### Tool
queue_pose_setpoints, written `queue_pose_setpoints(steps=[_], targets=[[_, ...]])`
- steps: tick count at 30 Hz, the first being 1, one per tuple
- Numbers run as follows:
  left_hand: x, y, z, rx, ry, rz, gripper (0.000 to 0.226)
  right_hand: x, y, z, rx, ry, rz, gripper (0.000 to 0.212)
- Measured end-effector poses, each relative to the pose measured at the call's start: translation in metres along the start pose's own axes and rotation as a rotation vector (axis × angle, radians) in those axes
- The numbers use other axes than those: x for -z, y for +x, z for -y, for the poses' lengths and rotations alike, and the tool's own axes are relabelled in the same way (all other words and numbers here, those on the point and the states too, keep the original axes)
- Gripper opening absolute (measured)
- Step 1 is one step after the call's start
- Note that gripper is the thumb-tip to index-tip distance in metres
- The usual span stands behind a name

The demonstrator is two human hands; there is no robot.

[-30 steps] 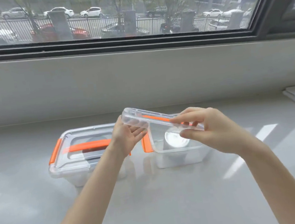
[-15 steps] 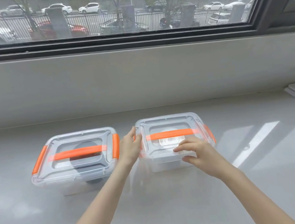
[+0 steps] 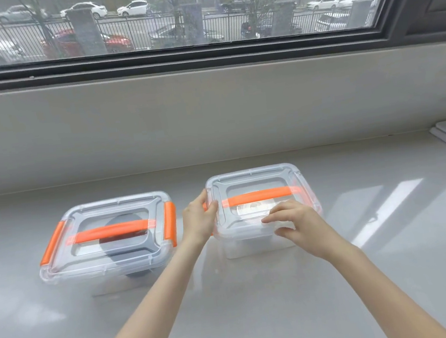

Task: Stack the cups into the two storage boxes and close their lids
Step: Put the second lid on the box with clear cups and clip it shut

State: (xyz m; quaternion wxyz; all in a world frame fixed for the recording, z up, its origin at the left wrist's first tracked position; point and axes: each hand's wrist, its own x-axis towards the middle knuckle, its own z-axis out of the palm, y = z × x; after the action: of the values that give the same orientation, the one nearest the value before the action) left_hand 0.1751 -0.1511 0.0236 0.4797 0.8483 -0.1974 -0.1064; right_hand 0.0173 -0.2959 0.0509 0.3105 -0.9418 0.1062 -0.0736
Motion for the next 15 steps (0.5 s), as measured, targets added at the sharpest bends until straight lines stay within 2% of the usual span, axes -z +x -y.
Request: queue_pose_setpoints(steps=[10, 13, 15], targets=[[0.001, -0.002, 0.003, 0.003, 0.036, -0.092, 0.015, -0.008, 0.001, 0.001, 0.008, 0.035, 0.002, 0.030], [0.005, -0.006, 0.005, 0.004, 0.037, -0.083, 0.017, -0.011, -0.001, 0.001, -0.055, 0.171, 0.007, 0.027], [0.008, -0.009, 0.003, 0.004, 0.018, -0.062, 0.031, -0.009, -0.001, 0.000, -0.107, 0.308, -0.004, 0.021]])
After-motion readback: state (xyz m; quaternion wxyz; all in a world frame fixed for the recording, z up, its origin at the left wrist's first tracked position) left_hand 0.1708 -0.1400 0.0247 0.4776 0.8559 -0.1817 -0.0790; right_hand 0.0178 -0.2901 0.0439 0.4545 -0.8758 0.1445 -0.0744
